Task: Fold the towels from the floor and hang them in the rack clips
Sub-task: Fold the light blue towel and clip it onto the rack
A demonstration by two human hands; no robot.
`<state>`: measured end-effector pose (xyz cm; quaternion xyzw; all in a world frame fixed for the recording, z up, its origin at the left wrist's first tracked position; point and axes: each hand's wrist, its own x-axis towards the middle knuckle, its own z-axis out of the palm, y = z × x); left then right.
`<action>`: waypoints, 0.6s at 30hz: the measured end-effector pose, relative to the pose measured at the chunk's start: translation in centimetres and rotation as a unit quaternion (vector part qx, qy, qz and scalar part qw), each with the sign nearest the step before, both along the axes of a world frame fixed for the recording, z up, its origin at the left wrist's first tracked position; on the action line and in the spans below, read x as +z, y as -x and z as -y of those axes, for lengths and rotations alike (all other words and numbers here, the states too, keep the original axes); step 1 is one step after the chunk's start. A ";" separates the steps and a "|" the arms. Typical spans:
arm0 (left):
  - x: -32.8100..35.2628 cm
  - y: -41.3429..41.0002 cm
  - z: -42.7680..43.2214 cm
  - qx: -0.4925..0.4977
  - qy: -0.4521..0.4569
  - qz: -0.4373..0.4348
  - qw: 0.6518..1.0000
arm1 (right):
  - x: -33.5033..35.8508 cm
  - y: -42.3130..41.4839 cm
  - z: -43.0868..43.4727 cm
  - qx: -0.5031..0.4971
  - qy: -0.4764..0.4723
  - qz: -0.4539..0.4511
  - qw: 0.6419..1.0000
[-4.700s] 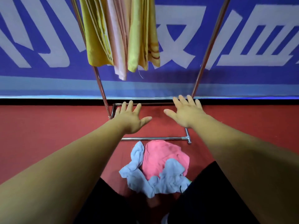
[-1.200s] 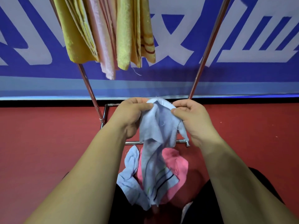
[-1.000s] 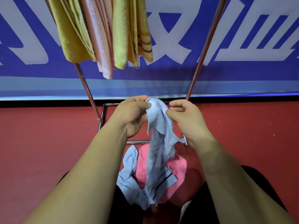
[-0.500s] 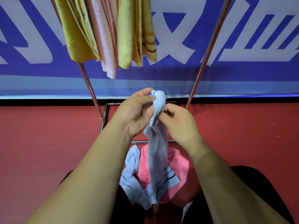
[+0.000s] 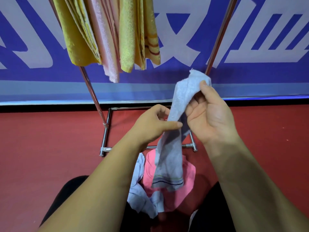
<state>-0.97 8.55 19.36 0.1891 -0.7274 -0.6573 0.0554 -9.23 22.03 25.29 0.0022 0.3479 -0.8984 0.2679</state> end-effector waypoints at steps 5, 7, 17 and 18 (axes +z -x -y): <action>-1.5 0.8 -0.8 -0.018 0.147 0.040 0.988 | 3.6 0.3 0.2 -0.024 0.035 0.005 0.999; -1.6 1.1 -1.0 -0.003 0.155 0.039 0.987 | 6.8 1.1 0.4 -0.027 0.048 -0.013 0.998; 13.8 3.2 0.5 0.096 -0.024 -0.044 0.994 | 15.7 5.9 -0.1 0.018 -0.329 -0.182 0.926; 15.9 3.4 0.5 0.107 -0.053 -0.045 0.992 | 14.8 5.3 -0.9 0.052 -0.407 -0.212 0.887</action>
